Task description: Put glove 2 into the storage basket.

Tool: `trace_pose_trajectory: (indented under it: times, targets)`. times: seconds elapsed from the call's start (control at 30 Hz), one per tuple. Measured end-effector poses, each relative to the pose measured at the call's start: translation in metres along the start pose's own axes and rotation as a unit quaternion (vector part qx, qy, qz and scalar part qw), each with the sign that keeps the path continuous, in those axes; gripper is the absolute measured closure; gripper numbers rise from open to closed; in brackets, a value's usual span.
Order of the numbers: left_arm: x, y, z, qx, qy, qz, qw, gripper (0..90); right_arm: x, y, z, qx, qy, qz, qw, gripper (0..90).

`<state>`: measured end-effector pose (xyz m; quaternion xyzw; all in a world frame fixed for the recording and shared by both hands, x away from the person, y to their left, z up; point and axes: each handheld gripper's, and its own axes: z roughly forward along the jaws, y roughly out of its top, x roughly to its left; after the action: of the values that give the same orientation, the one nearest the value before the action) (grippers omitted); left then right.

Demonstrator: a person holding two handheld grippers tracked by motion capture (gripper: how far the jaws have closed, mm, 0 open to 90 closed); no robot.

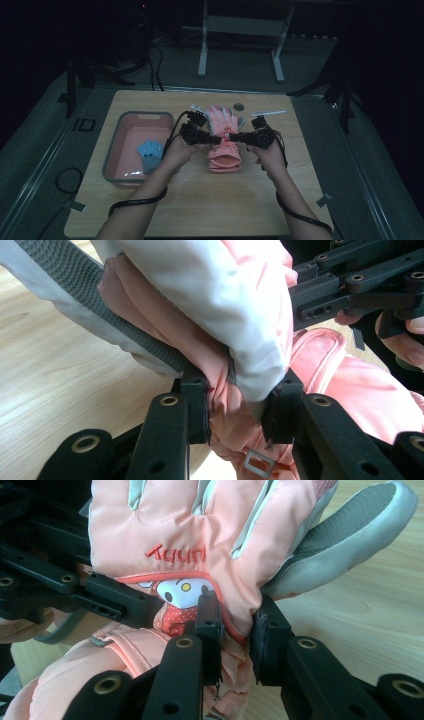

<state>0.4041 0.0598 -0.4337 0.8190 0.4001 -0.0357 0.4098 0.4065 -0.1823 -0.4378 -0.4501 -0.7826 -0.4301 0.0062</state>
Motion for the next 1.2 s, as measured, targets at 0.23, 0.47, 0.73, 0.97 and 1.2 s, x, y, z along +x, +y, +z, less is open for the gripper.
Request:
trace_pose_trajectory:
  times: [0.23, 0.47, 0.73, 0.97, 1.2]
  targets:
    - [0.007, -0.002, -0.027, 0.002, 0.014, 0.001, 0.9999, 69.2, 0.023, 0.014, 0.009, 0.000, 0.003, -0.013, 0.9999, 76.4]
    - [0.015, -0.006, -0.051, 0.005, 0.028, -0.001, 0.9996, 69.2, 0.042, 0.025, 0.022, 0.002, 0.014, -0.024, 0.9996, 76.4]
    - [0.026, -0.011, -0.076, 0.005, 0.041, -0.007, 0.9991, 69.2, 0.060, 0.038, 0.038, 0.003, 0.029, -0.029, 0.9992, 76.4]
    - [0.039, -0.019, -0.104, 0.008, 0.056, -0.012, 0.9983, 69.2, 0.083, 0.048, 0.057, 0.003, 0.043, -0.033, 0.9985, 76.4]
    - [0.052, -0.029, -0.129, 0.008, 0.069, -0.013, 0.9975, 69.2, 0.105, 0.056, 0.077, 0.001, 0.054, -0.033, 0.9980, 76.3]
